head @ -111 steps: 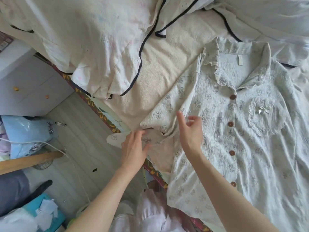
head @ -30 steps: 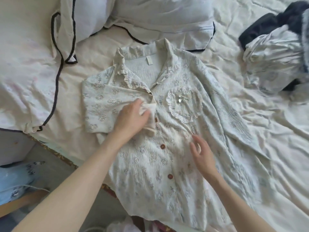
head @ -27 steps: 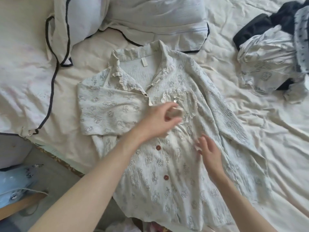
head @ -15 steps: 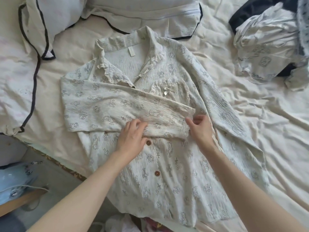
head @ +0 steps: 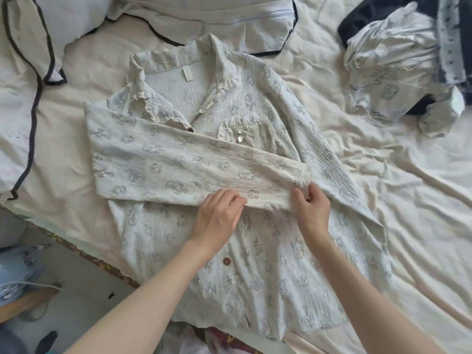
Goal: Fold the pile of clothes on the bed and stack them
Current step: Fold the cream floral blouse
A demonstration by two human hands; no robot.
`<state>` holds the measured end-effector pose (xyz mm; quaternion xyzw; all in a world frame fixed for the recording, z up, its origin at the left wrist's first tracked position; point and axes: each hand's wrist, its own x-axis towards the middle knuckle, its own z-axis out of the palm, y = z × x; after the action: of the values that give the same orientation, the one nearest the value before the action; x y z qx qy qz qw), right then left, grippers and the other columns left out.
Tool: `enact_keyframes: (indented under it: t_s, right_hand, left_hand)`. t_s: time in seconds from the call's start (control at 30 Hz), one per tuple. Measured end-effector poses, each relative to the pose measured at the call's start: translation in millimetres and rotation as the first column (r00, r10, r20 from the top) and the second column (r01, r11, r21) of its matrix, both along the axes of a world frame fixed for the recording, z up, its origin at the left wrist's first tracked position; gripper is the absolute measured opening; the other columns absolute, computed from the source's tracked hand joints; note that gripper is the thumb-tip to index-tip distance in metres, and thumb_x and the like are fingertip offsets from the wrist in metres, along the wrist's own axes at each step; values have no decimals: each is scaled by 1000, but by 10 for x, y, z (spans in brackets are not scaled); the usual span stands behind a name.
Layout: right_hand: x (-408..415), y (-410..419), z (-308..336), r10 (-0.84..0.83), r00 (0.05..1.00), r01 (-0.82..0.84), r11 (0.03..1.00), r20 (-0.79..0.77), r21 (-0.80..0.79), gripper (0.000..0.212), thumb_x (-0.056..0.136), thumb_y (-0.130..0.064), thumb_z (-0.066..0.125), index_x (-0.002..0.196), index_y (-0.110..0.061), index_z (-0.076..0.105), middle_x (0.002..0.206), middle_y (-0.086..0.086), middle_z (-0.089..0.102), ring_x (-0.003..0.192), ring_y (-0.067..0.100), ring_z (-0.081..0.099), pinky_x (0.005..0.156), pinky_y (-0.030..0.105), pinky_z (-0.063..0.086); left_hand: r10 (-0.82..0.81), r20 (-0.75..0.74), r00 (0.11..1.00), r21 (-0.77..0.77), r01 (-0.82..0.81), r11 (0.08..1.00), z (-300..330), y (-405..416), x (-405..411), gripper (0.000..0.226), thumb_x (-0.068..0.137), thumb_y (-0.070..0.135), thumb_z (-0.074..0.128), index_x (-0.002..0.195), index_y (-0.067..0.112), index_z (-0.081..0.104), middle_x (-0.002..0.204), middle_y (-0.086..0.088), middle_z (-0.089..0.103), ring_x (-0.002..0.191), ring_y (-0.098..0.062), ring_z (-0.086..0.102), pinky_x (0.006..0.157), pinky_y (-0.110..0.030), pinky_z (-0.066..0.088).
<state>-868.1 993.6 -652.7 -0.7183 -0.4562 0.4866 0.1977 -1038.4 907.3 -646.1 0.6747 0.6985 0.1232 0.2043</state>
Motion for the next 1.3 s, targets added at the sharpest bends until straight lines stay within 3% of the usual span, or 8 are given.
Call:
enact_keyframes:
  t_s: [0.1, 0.37, 0.5, 0.67, 0.97, 1.07, 1.13, 1.3]
  right_hand:
    - [44, 1, -14, -3, 997, 11, 994, 73, -109, 2, 92, -15, 56, 92, -14, 57, 79, -2, 54, 77, 18, 55, 70, 35, 48]
    - [-277, -71, 186, 223, 888, -276, 958, 402, 78, 36, 93, -17, 53, 127, -7, 46, 119, 9, 50, 112, 24, 46, 99, 42, 37]
    - [-785, -51, 288, 439, 793, -532, 837, 423, 127, 32, 94, -21, 52, 124, -7, 50, 118, 8, 54, 110, 24, 48, 95, 38, 37]
    - [-1670, 47, 332, 654, 658, -737, 661, 373, 143, 33, 97, -25, 50, 125, -9, 51, 116, 8, 56, 110, 23, 49, 97, 40, 39]
    - [-3595, 328, 354, 831, 405, -914, 378, 382, 147, 50, 97, -44, 43, 135, -11, 44, 133, 11, 50, 122, 27, 45, 101, 44, 38]
    - [-4029, 363, 280, 867, 347, -932, 362, 357, 29, 35, 96, -44, 44, 101, -14, 59, 96, 10, 62, 88, 25, 57, 80, 36, 45]
    - [-4208, 351, 191, 875, 365, -920, 392, 319, -22, 29, 94, -36, 48, 75, -14, 52, 65, 1, 50, 59, 17, 46, 61, 30, 37]
    - [-4499, 401, -25, 774, 585, -798, 603, 243, 2, 11, 86, -23, 62, 78, -16, 56, 64, -8, 51, 55, 6, 46, 48, 22, 36]
  left_hand:
    - [-51, -11, 999, -175, 49, 983, -58, -31, 90, 38, 94, 13, 55, 132, 11, 53, 138, -10, 47, 129, -24, 42, 112, -36, 28]
    - [444, 199, 874, -133, -425, 895, 173, -414, -538, 30, 97, 8, 45, 125, 11, 57, 127, -4, 50, 120, -17, 46, 103, -25, 33]
    - [766, 209, 608, -89, -768, 634, 192, -662, -1210, 25, 95, 4, 46, 117, 7, 58, 113, -6, 50, 102, -23, 52, 90, -22, 35]
    - [946, 312, 85, -330, -924, 192, 44, -811, -1873, 31, 96, 21, 51, 123, 6, 49, 114, -5, 55, 95, -12, 50, 82, -21, 37]
    - [858, 513, -9, -662, -641, 389, -131, -842, -2138, 18, 93, 34, 56, 89, 18, 62, 89, 8, 65, 80, -4, 59, 61, -7, 42]
    - [856, 516, -22, -677, -623, 392, -150, -900, -2183, 30, 89, 34, 63, 93, 4, 60, 86, -3, 62, 76, -11, 55, 65, -19, 41]
    - [826, 564, -17, -640, -640, 424, -130, -955, -2202, 24, 86, 32, 66, 87, 9, 60, 79, 3, 62, 68, -4, 55, 61, -14, 41]
    - [789, 615, -8, -562, -706, 431, -157, -1048, -2274, 19, 87, 26, 66, 74, 19, 55, 67, 10, 60, 59, -2, 53, 56, -13, 40]
